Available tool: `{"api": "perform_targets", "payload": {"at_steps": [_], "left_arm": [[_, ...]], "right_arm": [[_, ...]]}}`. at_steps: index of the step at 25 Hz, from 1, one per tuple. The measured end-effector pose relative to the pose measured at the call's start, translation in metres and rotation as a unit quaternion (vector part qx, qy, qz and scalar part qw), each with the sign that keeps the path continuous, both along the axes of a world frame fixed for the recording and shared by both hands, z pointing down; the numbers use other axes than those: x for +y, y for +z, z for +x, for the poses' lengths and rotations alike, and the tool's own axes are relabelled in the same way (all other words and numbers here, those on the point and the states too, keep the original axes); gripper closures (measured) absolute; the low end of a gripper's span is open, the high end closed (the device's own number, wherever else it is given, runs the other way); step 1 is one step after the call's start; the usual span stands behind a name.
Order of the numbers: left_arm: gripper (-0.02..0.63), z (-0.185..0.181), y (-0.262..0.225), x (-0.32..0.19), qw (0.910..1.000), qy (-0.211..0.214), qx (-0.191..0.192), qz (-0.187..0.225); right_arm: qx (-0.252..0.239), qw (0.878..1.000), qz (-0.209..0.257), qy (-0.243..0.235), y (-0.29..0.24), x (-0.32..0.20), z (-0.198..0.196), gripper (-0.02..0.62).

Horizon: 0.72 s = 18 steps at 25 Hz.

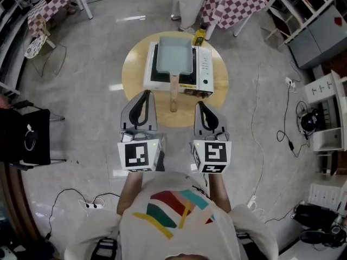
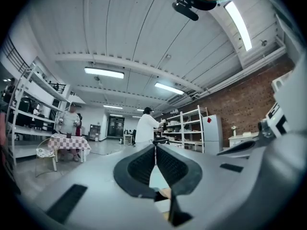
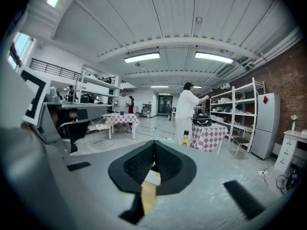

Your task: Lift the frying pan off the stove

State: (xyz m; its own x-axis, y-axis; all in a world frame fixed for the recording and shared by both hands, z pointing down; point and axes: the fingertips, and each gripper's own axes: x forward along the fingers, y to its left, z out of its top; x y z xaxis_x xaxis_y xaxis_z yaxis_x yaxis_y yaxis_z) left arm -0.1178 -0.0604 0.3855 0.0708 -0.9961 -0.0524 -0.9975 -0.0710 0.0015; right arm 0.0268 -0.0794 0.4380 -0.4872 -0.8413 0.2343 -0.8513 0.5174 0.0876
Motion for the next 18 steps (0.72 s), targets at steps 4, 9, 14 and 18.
{"api": "perform_targets", "payload": {"at_steps": [4, 9, 14, 18], "left_arm": [[0.597, -0.023, -0.010, -0.074, 0.9998, 0.019, 0.005, 0.002], [0.597, -0.037, -0.010, -0.143, 0.9981, 0.053, 0.030, -0.007], [0.597, -0.040, 0.008, -0.175, 0.9954, 0.078, 0.047, -0.031], [0.597, -0.030, 0.018, -0.185, 0.9932, 0.090, 0.051, -0.053]], "right_arm": [[-0.007, 1.000, 0.011, 0.013, -0.018, -0.069, -0.027, 0.597], [-0.005, 1.000, 0.000, 0.015, -0.017, -0.123, -0.056, 0.597], [0.009, 1.000, 0.002, 0.002, -0.016, -0.150, -0.081, 0.597], [0.002, 1.000, -0.001, 0.003, -0.013, -0.165, -0.076, 0.597]]}}
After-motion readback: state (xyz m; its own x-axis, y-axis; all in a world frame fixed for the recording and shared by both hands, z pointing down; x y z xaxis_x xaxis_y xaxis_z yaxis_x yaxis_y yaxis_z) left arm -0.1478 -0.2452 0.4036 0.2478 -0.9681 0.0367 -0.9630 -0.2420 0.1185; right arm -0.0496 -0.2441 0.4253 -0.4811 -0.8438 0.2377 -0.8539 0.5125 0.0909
